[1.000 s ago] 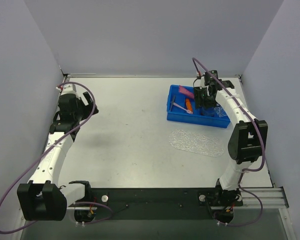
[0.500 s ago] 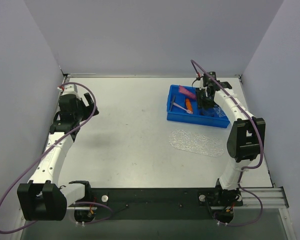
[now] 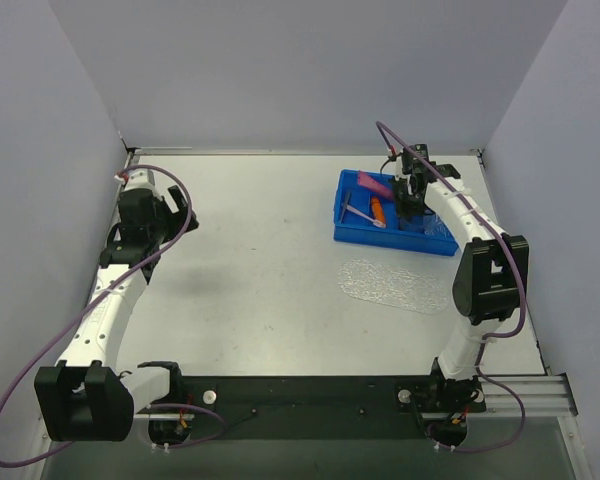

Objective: Prepare toiletry sets of a toothbrush and toothpaste on the tray

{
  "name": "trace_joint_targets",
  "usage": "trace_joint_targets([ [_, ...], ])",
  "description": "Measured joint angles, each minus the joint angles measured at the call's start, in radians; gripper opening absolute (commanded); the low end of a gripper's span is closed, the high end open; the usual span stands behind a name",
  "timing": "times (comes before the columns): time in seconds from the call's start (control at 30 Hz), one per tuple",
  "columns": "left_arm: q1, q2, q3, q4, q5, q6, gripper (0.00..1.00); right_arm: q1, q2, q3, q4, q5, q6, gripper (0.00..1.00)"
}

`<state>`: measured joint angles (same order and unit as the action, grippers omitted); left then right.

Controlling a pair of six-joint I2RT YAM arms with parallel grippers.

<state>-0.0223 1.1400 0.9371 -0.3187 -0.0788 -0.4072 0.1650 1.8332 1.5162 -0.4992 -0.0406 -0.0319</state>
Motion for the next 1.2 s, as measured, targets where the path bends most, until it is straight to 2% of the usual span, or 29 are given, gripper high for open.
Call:
trace_joint_targets([
  [0.8, 0.0, 0.001, -0.019, 0.002, 0.001, -0.028, 0.95, 0.007, -0.016, 0.001, -0.012, 0.018, -0.023, 0.0],
  [1.2, 0.0, 0.001, -0.026, 0.008, 0.006, -0.04, 0.95, 0.003, -0.09, 0.022, -0.048, 0.025, -0.033, 0.0],
])
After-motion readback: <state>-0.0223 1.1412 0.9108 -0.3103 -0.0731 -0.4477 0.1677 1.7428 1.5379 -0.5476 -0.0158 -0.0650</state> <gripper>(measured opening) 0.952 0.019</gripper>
